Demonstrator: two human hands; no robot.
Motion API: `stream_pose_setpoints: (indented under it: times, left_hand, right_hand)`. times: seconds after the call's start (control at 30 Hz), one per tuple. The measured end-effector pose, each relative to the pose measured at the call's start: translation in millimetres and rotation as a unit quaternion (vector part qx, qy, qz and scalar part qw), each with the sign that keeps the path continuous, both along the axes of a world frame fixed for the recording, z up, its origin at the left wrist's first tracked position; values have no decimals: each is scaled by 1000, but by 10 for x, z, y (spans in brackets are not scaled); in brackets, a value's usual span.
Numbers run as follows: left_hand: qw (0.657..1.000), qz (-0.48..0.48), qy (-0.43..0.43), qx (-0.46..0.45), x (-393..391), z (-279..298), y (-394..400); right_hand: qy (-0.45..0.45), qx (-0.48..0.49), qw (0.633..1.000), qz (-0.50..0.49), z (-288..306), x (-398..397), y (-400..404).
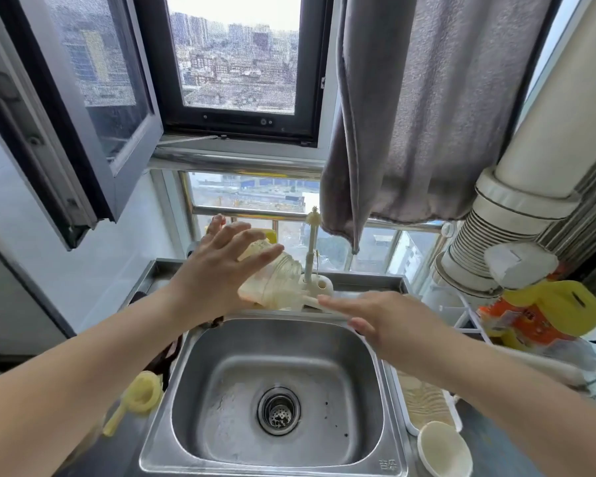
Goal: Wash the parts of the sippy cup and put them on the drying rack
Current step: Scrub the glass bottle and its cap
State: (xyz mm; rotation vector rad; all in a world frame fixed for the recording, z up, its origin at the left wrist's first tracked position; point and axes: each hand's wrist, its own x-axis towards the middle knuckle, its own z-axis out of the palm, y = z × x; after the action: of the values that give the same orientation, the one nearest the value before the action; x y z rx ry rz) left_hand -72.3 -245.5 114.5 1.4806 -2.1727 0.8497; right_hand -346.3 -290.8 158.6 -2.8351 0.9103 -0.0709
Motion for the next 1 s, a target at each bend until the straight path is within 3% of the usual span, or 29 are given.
stream_pose_setpoints:
  times: [0.1, 0.17, 0.23, 0.43, 0.57, 0.67, 0.8, 0.87, 1.0]
  left_hand:
    - [1000, 13, 4, 3, 36, 24, 41]
    - [1000, 12, 27, 4, 8, 69, 40]
    - [999, 8, 43, 3, -19, 115, 24]
    - [997, 37, 72, 3, 27, 141, 28]
    - [997, 35, 75, 14, -42, 99, 16]
    - [998, 24, 58, 6, -109, 159, 19]
    - [1000, 18, 4, -6, -107, 289, 35]
    - [1000, 25, -1, -5, -110, 314, 38]
    - [1000, 15, -16, -5, -215, 242, 32]
  right_hand:
    - [42, -177, 982, 46, 99, -78, -76]
    - [112, -229, 966, 37, 183, -69, -57]
    - [118, -191, 974, 0, 127, -100, -24]
    - [-3, -152, 987, -51, -14, -211, -91]
    - [-22, -150, 987, -50, 54, -203, -91]
    - [21, -181, 983, -35, 33, -119, -45]
    - [-50, 4, 998, -23, -36, -116, -42]
    - [-99, 33, 994, -22, 1, -131, -26]
    - [-10, -23, 999, -47, 56, -94, 1]
